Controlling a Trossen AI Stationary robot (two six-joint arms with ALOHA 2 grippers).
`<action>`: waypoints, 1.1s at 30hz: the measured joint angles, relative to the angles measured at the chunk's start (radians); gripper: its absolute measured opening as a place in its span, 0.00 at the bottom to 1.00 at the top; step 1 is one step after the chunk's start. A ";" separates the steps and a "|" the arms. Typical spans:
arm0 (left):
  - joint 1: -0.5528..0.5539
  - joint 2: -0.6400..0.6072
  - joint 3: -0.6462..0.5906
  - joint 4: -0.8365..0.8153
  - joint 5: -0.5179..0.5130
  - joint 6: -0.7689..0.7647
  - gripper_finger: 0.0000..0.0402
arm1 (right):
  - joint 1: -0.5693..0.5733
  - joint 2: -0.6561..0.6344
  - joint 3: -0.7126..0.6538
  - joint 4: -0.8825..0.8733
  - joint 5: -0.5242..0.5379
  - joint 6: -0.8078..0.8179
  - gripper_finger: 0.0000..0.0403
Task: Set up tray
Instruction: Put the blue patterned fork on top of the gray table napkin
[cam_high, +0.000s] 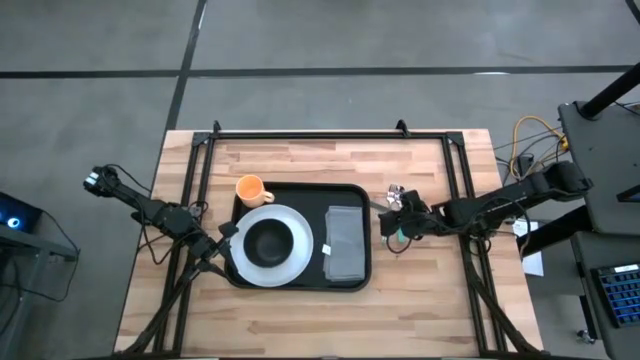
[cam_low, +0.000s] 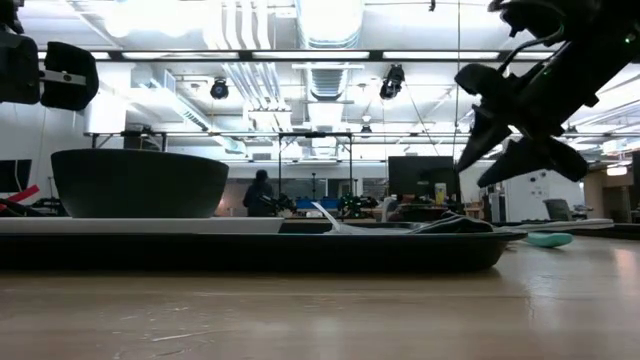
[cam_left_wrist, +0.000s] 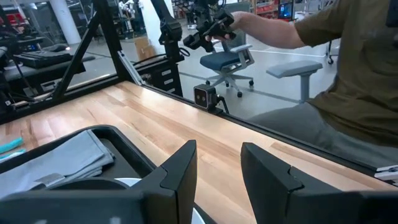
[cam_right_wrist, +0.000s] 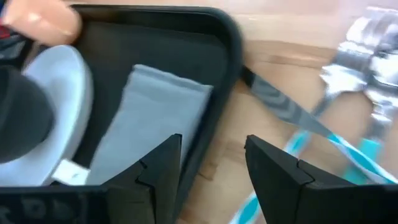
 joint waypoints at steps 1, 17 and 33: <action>0.000 0.000 0.000 -0.001 0.000 0.000 0.27 | 0.000 0.003 0.010 -0.029 0.000 0.022 0.42; 0.000 0.006 0.000 -0.002 0.000 0.000 0.27 | -0.065 0.350 0.424 -0.669 -0.307 0.295 0.42; 0.000 0.009 0.000 -0.003 0.000 0.000 0.27 | -0.183 0.573 0.527 -0.628 -0.378 0.211 0.35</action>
